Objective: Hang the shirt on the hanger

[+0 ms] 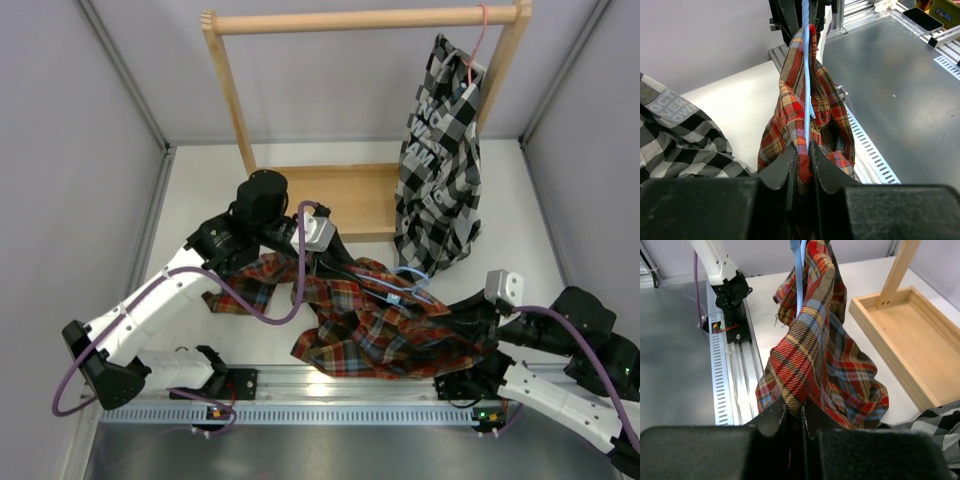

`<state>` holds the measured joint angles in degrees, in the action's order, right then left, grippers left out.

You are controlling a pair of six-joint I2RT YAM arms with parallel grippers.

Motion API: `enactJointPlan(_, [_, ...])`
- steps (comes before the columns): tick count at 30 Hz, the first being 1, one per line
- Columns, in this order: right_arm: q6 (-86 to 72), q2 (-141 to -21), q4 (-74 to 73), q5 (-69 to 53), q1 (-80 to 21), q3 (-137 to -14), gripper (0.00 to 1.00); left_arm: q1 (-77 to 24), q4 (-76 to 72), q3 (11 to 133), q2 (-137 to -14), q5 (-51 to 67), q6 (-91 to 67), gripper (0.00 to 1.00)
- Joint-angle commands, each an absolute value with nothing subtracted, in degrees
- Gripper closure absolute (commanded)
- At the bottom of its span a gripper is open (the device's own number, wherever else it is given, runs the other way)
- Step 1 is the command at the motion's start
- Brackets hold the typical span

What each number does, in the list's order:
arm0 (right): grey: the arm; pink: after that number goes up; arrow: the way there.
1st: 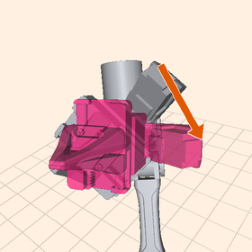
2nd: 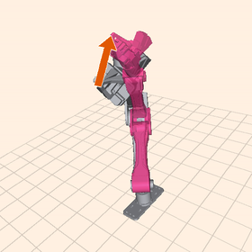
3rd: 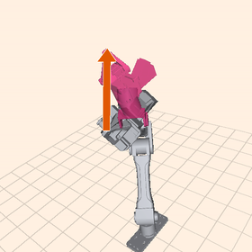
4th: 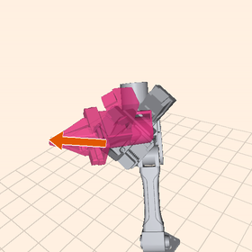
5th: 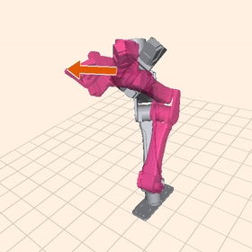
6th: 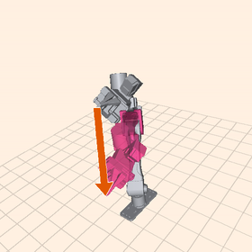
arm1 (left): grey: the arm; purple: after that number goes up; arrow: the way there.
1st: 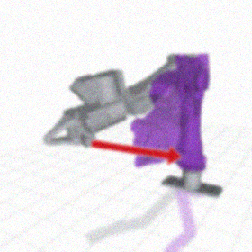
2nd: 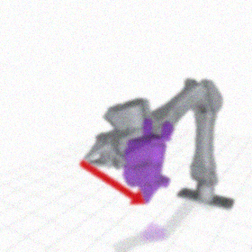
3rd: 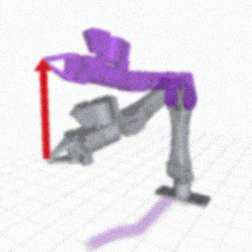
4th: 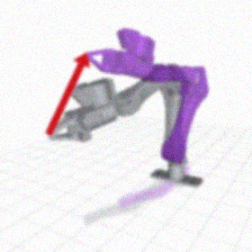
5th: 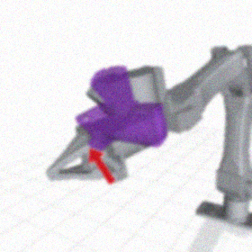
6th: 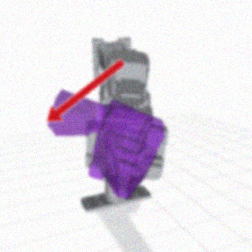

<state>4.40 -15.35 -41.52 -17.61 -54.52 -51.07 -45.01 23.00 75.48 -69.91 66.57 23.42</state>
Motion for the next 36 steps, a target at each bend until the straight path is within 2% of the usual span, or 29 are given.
enactJointPlan(1, [3.69, -13.71, -35.6, -16.71, -54.58, -53.7, 1.0, -44.74, 20.83, 77.52, -69.26, 66.98, 23.12, 0.86])
enactJointPlan(2, [3.26, -13.8, -35.6, -16.26, -54.58, -53.96, 1.0, -44.82, 20.92, 77.26, -69.17, 66.36, 22.85, 0.61])
enactJointPlan(4, [2.9, -14.5, -35.6, -15.39, -54.58, -53.97, 1.0, -45.0, 20.83, 76.99, -68.82, 64.61, 22.5, 0.43])
enactJointPlan(5, [2.73, -14.76, -35.68, -15.38, -54.58, -53.7, 1.0, -45.09, 20.83, 76.91, -68.64, 63.64, 22.06, 0.27])
enactJointPlan(6, [2.64, -15.2, -35.77, -15.38, -54.58, -53.61, 1.0, -45.17, 20.92, 76.9, -68.56, 62.5, 21.89, 0.02])
enactJointPlan(12, [0.44, -18.19, -36.12, -9.59, -54.58, -53.52, 1.0, -45.44, 20.05, 78.13, -65.48, 48.98, 20.13, 0.02])
enactJointPlan(16, [-3.16, -19.95, -36.56, -2.58, -54.58, -55.19, 1.0, -45.44, 11.18, 75.24, -60.48, 26.44, 12.5, 0.02])
enactJointPlan(18, [-5.71, -20.82, -36.65, 3.04, -54.58, -56.6, 1.0, -45.44, 6.88, 73.92, -57.23, 19.72, 7.31, 0.02])
enactJointPlan(22, [-9.4, -22.76, -36.56, 10.71, -54.58, -60.54, 1.0, -45.44, 4.39, 74.35, -53.09, 1.18, -2.52, 0.02])
enactJointPlan(23, [-9.23, -23.55, -36.48, 11.51, -54.58, -61.6, 1.0, -45.35, 4.57, 74.7, -52.39, -8.25, -4.03, 0.02])
enactJointPlan(24, [-9.05, -25.47, -36.39, 12.04, -54.58, -62.74, 1.0, -45.35, 5.18, 75.06, -51.51, -11.92, -5.17, 0.02])
enactJointPlan(30, [-10.28, -36.88, -36.3, 24.23, -54.58, -74.6, 1.0, -45.44, 14.66, 75.06, -48.35, -22.39, -7.99, 0.02])
enactJointPlan(36, [-8.35, -51.73, -36.3, 32.4, -54.32, -88.49, 1.0, -45.35, 25.56, 68.48, -39.83, -31.01, -10.02, 0.02])
